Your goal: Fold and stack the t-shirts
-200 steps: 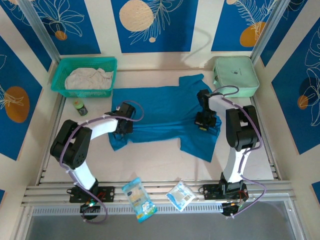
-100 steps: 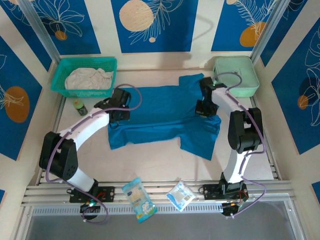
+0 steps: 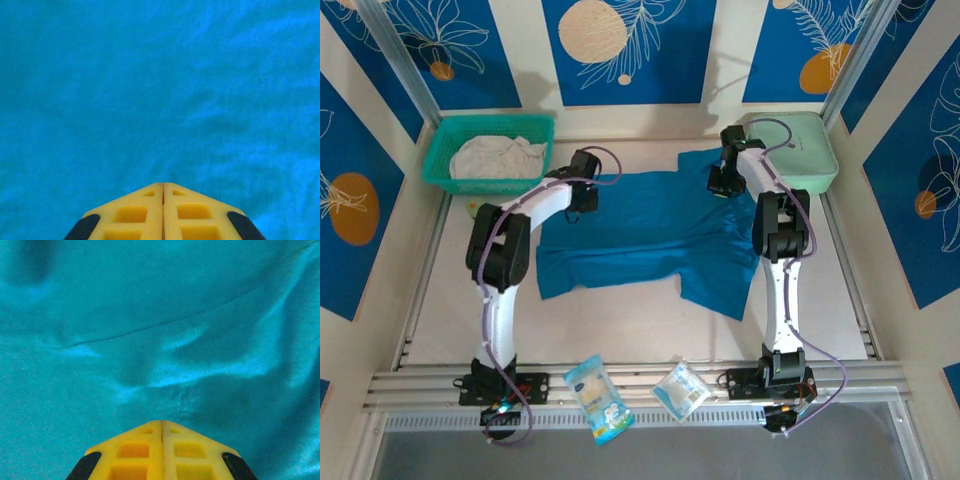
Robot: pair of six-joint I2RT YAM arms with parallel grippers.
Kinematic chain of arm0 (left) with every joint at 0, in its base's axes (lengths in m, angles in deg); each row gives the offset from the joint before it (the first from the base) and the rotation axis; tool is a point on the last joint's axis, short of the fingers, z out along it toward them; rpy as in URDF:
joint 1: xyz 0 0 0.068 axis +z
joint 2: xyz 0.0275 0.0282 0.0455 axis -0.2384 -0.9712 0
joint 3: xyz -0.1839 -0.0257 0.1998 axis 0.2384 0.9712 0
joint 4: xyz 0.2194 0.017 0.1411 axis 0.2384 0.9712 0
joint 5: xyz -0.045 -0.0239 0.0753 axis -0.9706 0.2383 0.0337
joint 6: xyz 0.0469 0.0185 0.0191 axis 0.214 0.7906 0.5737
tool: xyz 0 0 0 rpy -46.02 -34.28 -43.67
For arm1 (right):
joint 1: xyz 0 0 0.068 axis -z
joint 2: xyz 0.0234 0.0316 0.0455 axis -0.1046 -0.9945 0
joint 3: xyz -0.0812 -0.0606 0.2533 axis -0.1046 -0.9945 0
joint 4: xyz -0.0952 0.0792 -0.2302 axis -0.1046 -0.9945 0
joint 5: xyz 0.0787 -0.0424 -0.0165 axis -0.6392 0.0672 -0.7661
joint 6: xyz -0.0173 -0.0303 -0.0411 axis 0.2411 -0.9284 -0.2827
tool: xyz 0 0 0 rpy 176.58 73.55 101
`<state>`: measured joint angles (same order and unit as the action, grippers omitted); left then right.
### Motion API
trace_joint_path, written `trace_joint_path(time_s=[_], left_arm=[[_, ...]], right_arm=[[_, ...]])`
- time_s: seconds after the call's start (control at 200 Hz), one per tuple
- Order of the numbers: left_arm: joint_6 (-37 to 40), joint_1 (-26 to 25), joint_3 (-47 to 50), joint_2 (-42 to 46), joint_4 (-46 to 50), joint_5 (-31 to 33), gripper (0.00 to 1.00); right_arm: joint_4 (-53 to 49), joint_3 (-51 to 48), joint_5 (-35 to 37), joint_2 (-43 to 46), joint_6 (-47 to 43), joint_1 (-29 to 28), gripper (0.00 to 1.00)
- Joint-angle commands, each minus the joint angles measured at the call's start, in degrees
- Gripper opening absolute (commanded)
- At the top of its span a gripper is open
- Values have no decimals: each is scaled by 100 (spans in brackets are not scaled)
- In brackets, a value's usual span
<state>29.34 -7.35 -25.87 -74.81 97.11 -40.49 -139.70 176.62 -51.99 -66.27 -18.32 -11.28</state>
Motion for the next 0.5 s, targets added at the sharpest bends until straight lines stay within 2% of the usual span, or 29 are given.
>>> trace_joint_path(time_s=[0.0, 0.17, 0.495], left_arm=[[-140, 48, -280, -329, 477, -144, 8], [-412, 31, 553, -188, 295, -291, 8], [-796, -372, 2563, 1000, -293, -495, 8]], right_arm=[[-511, 196, -166, -82, -40, 32, 0], [-516, -636, 114, 148, 44, 18, 0], [60, -2856, 855, 1352, 59, -29, 0]])
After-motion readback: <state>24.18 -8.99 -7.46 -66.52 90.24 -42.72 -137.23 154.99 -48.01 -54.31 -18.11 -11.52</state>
